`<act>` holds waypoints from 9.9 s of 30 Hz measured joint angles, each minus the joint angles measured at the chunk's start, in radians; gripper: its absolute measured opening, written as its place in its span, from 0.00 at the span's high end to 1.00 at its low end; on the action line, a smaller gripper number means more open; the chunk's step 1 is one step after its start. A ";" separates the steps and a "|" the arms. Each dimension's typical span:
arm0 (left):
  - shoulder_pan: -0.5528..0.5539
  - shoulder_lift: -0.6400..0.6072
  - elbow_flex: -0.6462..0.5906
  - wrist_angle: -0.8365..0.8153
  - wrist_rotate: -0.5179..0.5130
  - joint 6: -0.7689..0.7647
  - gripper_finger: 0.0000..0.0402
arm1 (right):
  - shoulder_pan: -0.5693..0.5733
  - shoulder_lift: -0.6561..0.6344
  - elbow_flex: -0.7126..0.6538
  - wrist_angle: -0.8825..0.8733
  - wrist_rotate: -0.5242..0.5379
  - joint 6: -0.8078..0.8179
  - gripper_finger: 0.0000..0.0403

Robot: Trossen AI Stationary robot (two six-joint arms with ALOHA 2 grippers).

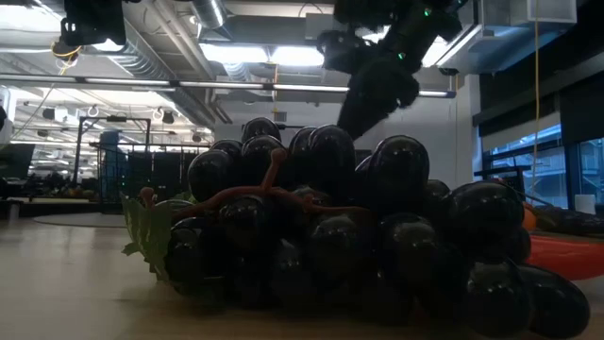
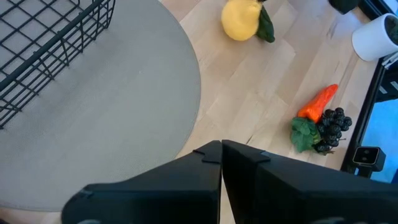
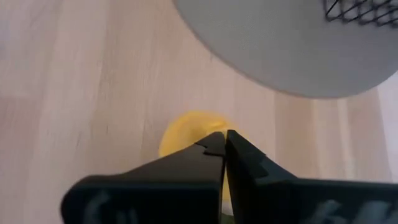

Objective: Build produce basket
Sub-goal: Put the yellow pear into the wire basket, then put the green aloe vera into the wire basket

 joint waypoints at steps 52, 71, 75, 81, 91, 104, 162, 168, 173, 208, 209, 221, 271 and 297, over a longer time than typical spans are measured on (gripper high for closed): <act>0.001 0.000 0.000 0.000 -0.362 0.007 1.00 | -0.406 0.647 0.922 0.339 -0.378 -0.135 1.00; 0.001 0.000 0.000 0.000 -0.365 0.008 1.00 | -0.448 0.740 0.951 0.336 -0.350 -0.090 1.00; 0.001 0.000 0.000 0.000 -0.365 0.008 1.00 | -0.448 0.740 0.951 0.342 -0.291 -0.053 1.00; 0.001 0.000 0.000 0.000 -0.364 0.008 1.00 | -0.450 0.740 0.951 0.344 -0.205 -0.007 1.00; 0.001 0.000 0.000 0.000 -0.364 0.008 1.00 | -0.452 0.740 0.951 0.344 -0.200 -0.001 1.00; 0.001 0.000 0.000 0.000 -0.364 0.008 1.00 | -0.453 0.739 0.951 0.343 -0.200 -0.001 1.00; 0.001 0.000 0.000 -0.024 -0.334 -0.001 0.97 | -0.324 0.455 1.158 -0.333 -0.132 -0.140 1.00; 0.001 0.000 0.000 -0.053 -0.226 -0.135 0.83 | -0.256 0.363 1.158 -0.470 0.007 -0.139 1.00; 0.001 0.010 0.000 -0.129 -0.133 -0.345 0.77 | -0.204 0.285 1.158 -0.569 0.026 -0.135 1.00; -0.535 0.289 -0.195 -0.096 0.390 -1.408 0.76 | -0.083 -0.030 1.158 -0.886 0.018 -0.142 1.00; -0.555 0.304 -0.195 -0.095 0.389 -1.425 0.76 | -0.083 -0.030 1.158 -0.886 0.018 -0.145 1.00; -0.704 0.492 -0.195 -0.073 0.311 -1.559 0.76 | -0.083 -0.030 1.158 -0.886 0.018 -0.164 1.00; -0.765 0.666 -0.289 0.004 0.182 -1.466 0.97 | -0.088 -0.029 1.158 -0.852 0.020 -0.157 1.00; -0.715 0.623 0.286 -0.509 -0.232 -1.285 1.00 | -0.087 -0.029 1.158 -0.853 0.018 -0.161 1.00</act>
